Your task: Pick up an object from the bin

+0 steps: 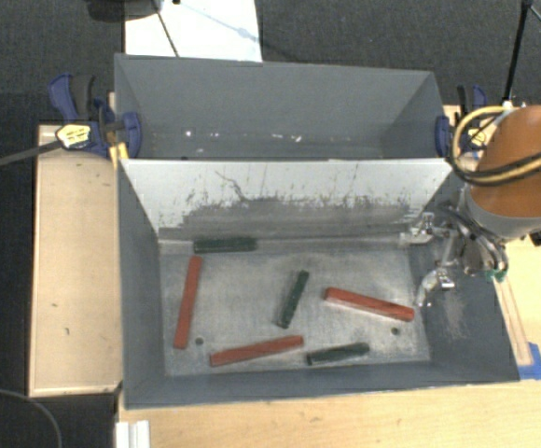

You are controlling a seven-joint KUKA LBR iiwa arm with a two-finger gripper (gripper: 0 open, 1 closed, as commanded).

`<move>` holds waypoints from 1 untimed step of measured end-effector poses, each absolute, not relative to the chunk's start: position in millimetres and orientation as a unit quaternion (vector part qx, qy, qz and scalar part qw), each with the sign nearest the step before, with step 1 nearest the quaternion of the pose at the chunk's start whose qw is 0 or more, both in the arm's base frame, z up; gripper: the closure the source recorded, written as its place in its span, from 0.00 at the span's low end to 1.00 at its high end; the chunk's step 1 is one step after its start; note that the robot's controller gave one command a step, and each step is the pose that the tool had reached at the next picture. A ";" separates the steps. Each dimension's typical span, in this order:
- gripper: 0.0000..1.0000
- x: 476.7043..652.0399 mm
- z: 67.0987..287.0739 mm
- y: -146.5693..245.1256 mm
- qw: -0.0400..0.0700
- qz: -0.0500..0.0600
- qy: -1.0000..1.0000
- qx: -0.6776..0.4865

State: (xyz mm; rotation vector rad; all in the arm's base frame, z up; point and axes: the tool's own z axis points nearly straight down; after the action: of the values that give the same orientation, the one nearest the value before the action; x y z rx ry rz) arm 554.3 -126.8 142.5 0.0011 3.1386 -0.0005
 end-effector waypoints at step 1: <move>0.00 554.3 142.5 -126.7 0.002 0.000 1.000 -0.001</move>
Offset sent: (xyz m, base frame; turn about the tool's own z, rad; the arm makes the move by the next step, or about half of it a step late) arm -0.0178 0.0155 -0.0725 0.0544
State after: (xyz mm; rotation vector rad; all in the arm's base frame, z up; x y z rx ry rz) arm 554.3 -126.7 142.5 -0.0017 3.1385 -0.0004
